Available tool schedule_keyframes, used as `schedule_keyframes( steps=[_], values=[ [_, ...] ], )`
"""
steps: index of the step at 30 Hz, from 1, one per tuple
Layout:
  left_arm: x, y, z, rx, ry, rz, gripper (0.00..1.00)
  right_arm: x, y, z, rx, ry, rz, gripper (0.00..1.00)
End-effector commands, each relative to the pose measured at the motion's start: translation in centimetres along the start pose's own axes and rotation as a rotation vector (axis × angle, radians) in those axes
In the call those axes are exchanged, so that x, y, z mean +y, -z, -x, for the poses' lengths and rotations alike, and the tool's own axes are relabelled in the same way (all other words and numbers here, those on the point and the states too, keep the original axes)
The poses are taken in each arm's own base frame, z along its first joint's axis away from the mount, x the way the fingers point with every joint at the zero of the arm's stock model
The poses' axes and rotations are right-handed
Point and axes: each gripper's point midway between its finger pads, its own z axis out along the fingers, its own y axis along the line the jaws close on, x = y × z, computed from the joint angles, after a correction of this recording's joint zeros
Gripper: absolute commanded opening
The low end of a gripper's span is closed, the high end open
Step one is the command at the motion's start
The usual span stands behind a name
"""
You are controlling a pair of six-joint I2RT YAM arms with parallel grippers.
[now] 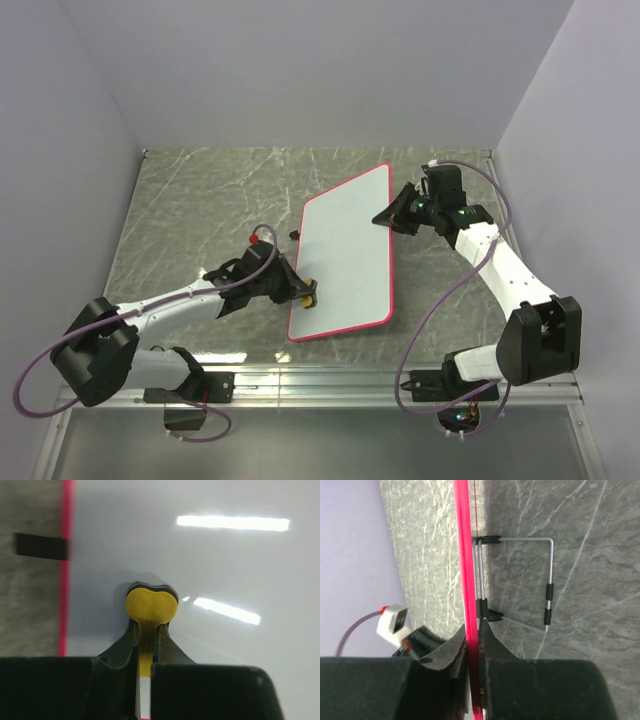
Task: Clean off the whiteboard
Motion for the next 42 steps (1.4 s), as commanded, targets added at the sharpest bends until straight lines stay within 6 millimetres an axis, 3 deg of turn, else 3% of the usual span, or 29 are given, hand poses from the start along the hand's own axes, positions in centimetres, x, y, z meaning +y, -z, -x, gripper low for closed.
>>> schedule_keyframes(
  steps=[1, 7, 11, 13, 14, 15, 16, 17, 19, 23, 25, 27, 29, 33, 35, 36, 37, 38, 41, 42],
  values=[
    [7.1, -0.5, -2.1, 0.054, 0.013, 0.208, 0.00, 2.3, 0.8, 2.0, -0.089, -0.085, 0.040, 0.00],
    [8.0, -1.4, -2.0, 0.070, -0.007, 0.251, 0.00, 2.4, 0.8, 1.9, -0.085, -0.081, 0.041, 0.00],
    [5.6, -0.6, -0.5, 0.041, -0.047, 0.237, 0.00, 2.8, 1.1, 2.0, -0.086, -0.074, 0.049, 0.00],
    [3.4, 0.9, 1.1, -0.014, -0.074, 0.210, 0.00, 3.0, 1.3, 2.2, -0.093, -0.062, 0.054, 0.00],
    [0.4, 3.6, 3.7, -0.108, -0.118, 0.199, 0.00, 3.1, 1.5, 2.3, -0.098, -0.057, 0.056, 0.00],
    [0.4, 3.7, 3.7, -0.109, -0.118, 0.199, 0.00, 3.1, 1.5, 2.3, -0.098, -0.057, 0.056, 0.00],
    [-2.2, 5.2, 5.5, -0.167, -0.145, 0.163, 0.00, 3.1, 1.6, 2.3, -0.099, -0.055, 0.055, 0.00],
    [-2.3, 7.0, 6.0, -0.188, -0.153, 0.187, 0.00, 3.0, 1.5, 2.2, -0.098, -0.058, 0.054, 0.00],
    [-4.0, 9.7, 8.8, -0.293, -0.168, 0.191, 0.00, 3.0, 1.5, 2.2, -0.106, -0.060, 0.058, 0.00],
    [-3.1, 13.8, 11.9, -0.416, -0.175, 0.245, 0.00, 2.6, 1.4, 2.0, -0.116, -0.075, 0.062, 0.00],
    [-1.3, 14.5, 13.0, -0.438, -0.164, 0.277, 0.00, 2.6, 1.3, 1.9, -0.116, -0.081, 0.070, 0.00],
    [1.5, 14.1, 13.4, -0.427, -0.135, 0.328, 0.00, 2.4, 1.1, 1.8, -0.114, -0.083, 0.073, 0.00],
    [2.8, 13.5, 13.1, -0.398, -0.118, 0.321, 0.00, 2.2, 1.1, 1.4, -0.109, -0.082, 0.079, 0.00],
    [7.8, 11.4, 13.0, -0.376, -0.042, 0.359, 0.00, 2.7, 1.3, 1.0, -0.108, -0.061, 0.113, 0.00],
    [9.4, 11.0, 12.8, -0.370, -0.009, 0.371, 0.01, 3.0, 1.5, 0.7, -0.102, -0.048, 0.128, 0.00],
    [10.7, 10.8, 12.7, -0.366, 0.016, 0.390, 0.04, 3.3, 1.6, 0.7, -0.104, -0.040, 0.142, 0.00],
    [10.9, 10.7, 13.1, -0.374, 0.016, 0.381, 0.15, 3.5, 1.8, 0.5, -0.100, -0.027, 0.152, 0.01],
    [11.5, 10.7, 13.2, -0.381, 0.023, 0.402, 0.23, 3.7, 1.9, 0.5, -0.098, -0.022, 0.158, 0.05],
    [12.2, 10.5, 13.5, -0.378, 0.036, 0.429, 0.48, 4.0, 2.3, 0.5, -0.107, 0.008, 0.172, 0.33],
    [12.4, 10.5, 13.9, -0.388, 0.048, 0.442, 0.51, 4.0, 2.3, 0.4, -0.108, 0.016, 0.167, 0.53]
  ],
)
